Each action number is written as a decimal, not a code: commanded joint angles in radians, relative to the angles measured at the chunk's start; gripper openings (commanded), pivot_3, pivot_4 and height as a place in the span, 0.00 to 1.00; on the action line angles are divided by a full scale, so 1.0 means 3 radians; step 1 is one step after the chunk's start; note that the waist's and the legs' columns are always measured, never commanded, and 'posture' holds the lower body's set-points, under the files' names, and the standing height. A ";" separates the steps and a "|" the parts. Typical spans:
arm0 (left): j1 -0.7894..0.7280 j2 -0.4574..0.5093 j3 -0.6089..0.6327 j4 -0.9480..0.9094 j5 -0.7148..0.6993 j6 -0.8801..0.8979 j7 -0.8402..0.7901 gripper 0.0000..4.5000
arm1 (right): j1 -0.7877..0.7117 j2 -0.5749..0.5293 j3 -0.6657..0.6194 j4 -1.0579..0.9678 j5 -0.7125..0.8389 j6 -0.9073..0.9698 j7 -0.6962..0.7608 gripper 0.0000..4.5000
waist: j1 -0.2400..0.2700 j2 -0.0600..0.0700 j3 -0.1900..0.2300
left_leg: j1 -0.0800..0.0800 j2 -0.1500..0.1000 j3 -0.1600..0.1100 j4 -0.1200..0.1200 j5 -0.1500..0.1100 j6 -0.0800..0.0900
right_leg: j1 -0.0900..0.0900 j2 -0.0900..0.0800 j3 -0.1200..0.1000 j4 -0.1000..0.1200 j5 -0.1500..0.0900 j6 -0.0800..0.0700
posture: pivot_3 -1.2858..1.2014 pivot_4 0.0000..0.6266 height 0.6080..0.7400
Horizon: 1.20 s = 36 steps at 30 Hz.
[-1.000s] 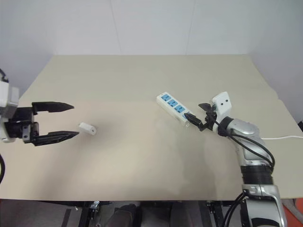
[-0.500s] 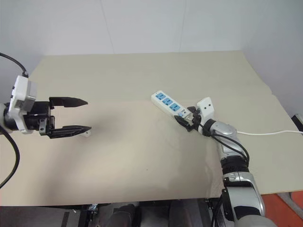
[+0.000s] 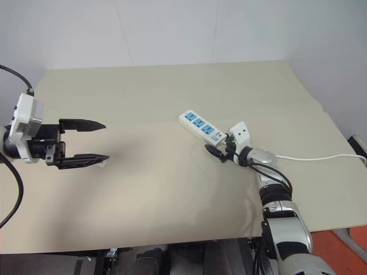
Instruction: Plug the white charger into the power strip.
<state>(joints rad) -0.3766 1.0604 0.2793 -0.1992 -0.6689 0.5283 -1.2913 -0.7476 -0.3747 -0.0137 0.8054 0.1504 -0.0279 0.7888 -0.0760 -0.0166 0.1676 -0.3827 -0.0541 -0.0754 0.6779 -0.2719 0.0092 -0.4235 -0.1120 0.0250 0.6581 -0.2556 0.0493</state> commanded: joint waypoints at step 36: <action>-0.0202 0.0214 0.0032 0.0247 0.0089 -0.0078 -0.0277 1.00 | 0.0592 -0.0217 0.0792 -0.1259 0.0005 -0.0659 0.1972 0.76 | 0.0018 -0.0008 -0.0005 | 0.0013 0.0002 0.0015 0.0004 -0.0012 0.0021 | -0.0006 0.0006 0.0024 0.0017 0.0001 0.0003 | 0.52 0.24 1.00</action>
<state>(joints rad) -0.4196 1.1037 0.2796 -0.1277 -0.6455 0.5221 -1.3656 -0.5571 -0.4528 0.2177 0.4343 0.1610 -0.1871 1.3971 -0.0706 -0.0191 0.1663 -0.3788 -0.0536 -0.0708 0.6790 -0.2756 0.0155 -0.4253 -0.1101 0.0322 0.6632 -0.2551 0.0500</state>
